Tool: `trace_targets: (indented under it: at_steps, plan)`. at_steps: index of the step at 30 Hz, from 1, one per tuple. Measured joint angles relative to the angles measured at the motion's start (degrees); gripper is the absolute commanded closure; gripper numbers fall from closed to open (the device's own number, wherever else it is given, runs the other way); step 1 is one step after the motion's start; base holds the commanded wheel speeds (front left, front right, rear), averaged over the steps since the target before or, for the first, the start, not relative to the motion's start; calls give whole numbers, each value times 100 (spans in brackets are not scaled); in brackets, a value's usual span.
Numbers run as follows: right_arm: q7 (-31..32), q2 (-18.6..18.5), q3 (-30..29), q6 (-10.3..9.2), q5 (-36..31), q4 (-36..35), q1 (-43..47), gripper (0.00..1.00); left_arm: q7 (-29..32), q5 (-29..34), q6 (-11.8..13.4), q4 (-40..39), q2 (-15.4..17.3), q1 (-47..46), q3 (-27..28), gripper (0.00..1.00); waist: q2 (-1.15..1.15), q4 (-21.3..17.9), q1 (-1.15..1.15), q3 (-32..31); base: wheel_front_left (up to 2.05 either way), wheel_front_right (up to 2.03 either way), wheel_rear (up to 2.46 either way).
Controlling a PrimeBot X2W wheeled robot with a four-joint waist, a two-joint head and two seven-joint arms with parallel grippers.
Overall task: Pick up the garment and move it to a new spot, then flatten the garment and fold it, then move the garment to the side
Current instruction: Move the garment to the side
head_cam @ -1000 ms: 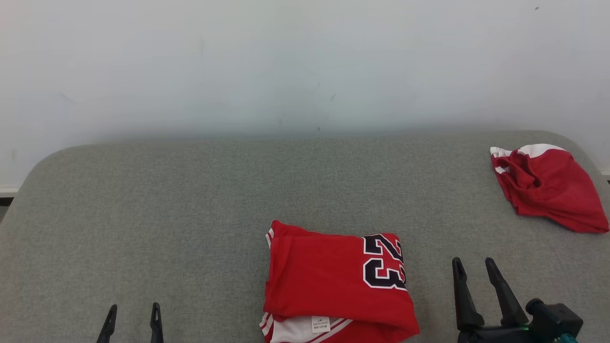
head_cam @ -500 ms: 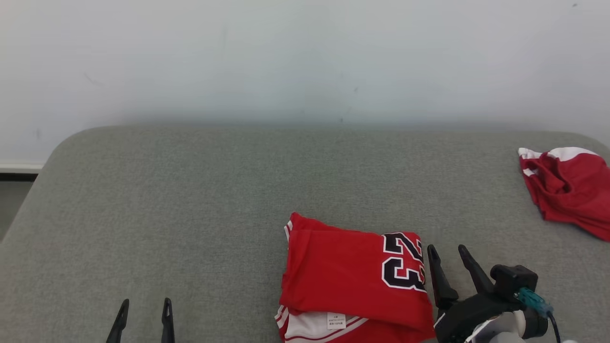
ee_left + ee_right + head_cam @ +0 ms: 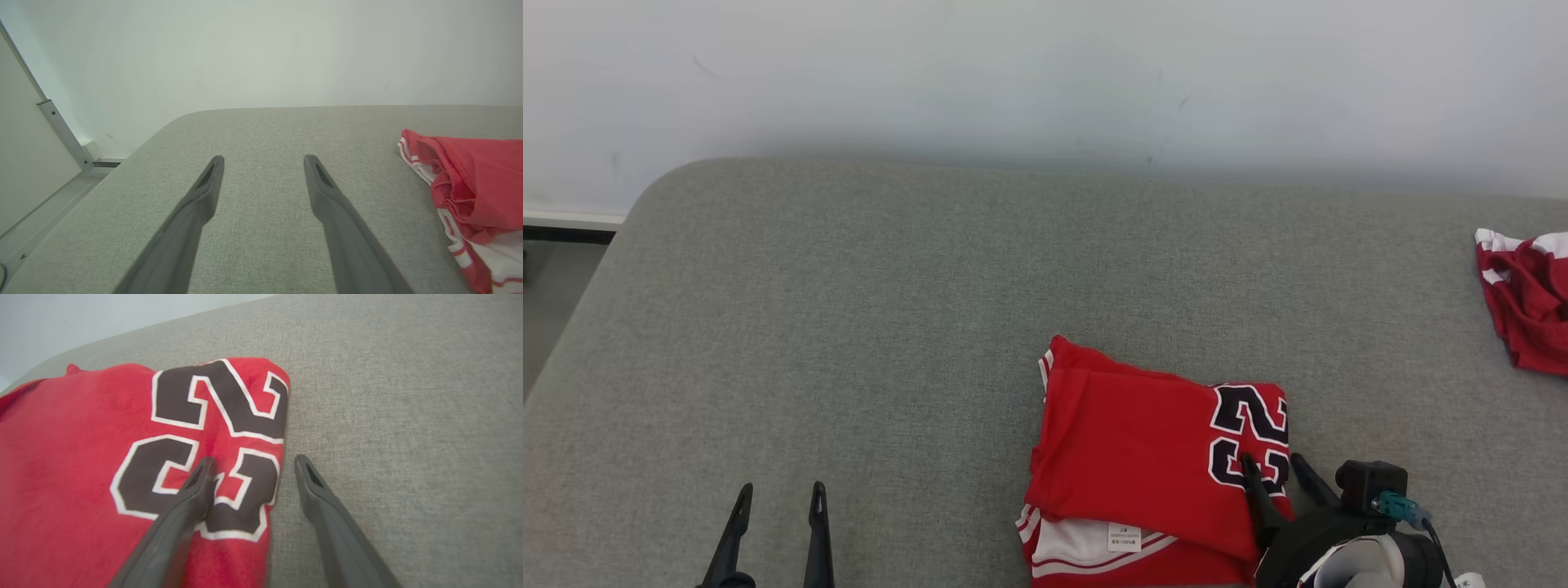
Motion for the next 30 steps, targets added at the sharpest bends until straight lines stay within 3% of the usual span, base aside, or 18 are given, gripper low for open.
trace_targets:
  at_steps: [2,3,4,5,14,23,30]
  plan:
    - [-25,20,107,-1,21,123,-47,0,-1,0,0,22,1,-26,0,0,0,26,0,36,0,0,0]
    - [-18,31,151,0,76,182,-47,6,0,1,0,33,2,-44,-7,0,0,40,0,42,0,0,0]
    - [-1,40,204,-1,137,213,-47,77,0,1,-1,37,1,-64,-10,0,0,50,-1,43,0,0,0]
    - [0,43,263,-1,188,222,-47,100,-1,1,-2,35,1,-78,-3,0,0,52,-1,43,0,0,0]
    - [-55,-233,594,7,371,230,-403,100,0,-9,-10,24,-3,-205,-30,0,0,-83,-1,212,0,0,0]
    - [116,-1126,837,1,378,-37,-1691,100,0,2,-65,-129,-1,-680,-105,0,0,-271,0,831,0,0,0]
    - [334,-2057,1107,1,387,-460,-2674,100,-1,102,-58,-357,4,-1125,-236,0,0,-498,0,1468,0,0,0]
